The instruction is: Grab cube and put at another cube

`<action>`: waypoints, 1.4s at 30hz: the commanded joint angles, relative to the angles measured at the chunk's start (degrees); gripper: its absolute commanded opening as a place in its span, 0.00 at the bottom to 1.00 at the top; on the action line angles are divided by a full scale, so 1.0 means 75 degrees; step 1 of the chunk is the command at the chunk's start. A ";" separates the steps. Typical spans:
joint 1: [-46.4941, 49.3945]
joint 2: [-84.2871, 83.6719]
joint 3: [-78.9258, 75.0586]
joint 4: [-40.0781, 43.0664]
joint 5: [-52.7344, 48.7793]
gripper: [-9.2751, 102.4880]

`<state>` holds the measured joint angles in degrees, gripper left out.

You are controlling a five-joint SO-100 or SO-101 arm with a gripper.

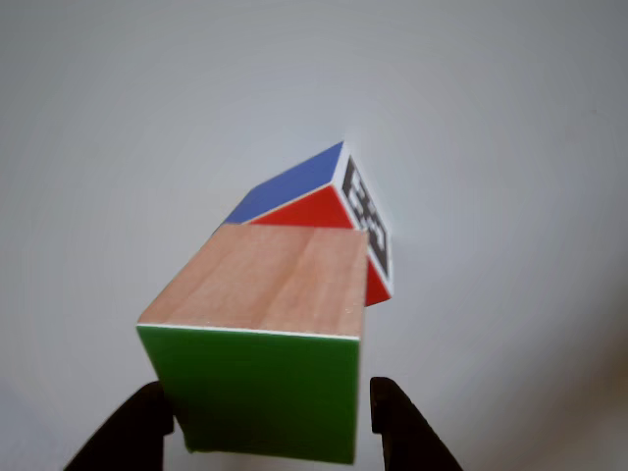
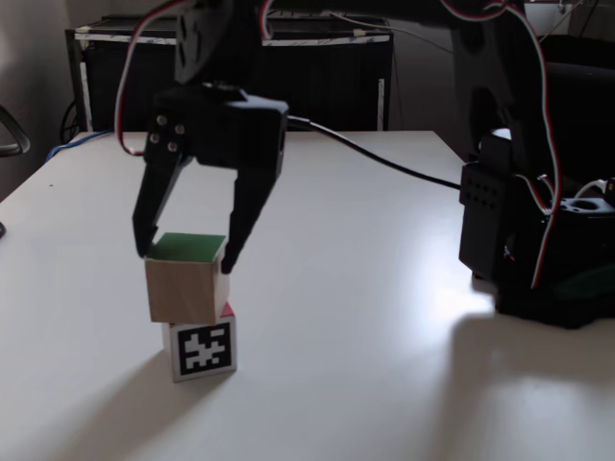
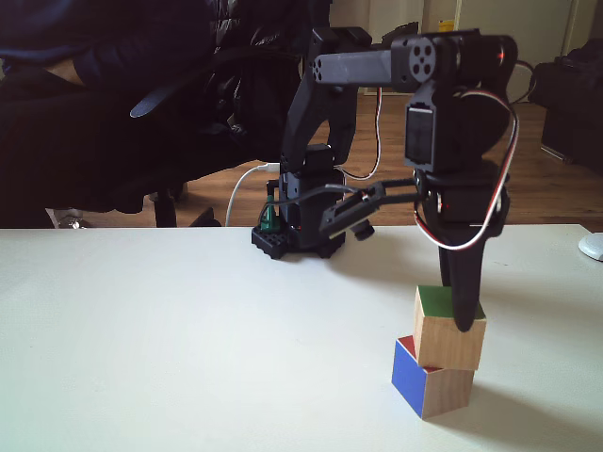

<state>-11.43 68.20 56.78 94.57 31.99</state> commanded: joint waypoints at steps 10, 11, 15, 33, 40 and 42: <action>-0.0012 0.0105 -0.1242 0.1125 0.0164 0.39; -0.0047 0.0281 -0.1242 0.1195 0.0164 0.39; -0.0352 0.1629 -0.0609 0.1195 0.0105 0.39; 0.3164 1.4320 0.7512 -0.1055 -0.4207 0.37; 0.3598 1.5914 1.1648 -0.2039 -0.4559 0.29; 0.3516 1.6031 1.2387 -0.2145 -0.4711 0.22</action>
<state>15.12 186.94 143.09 80.24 -2.11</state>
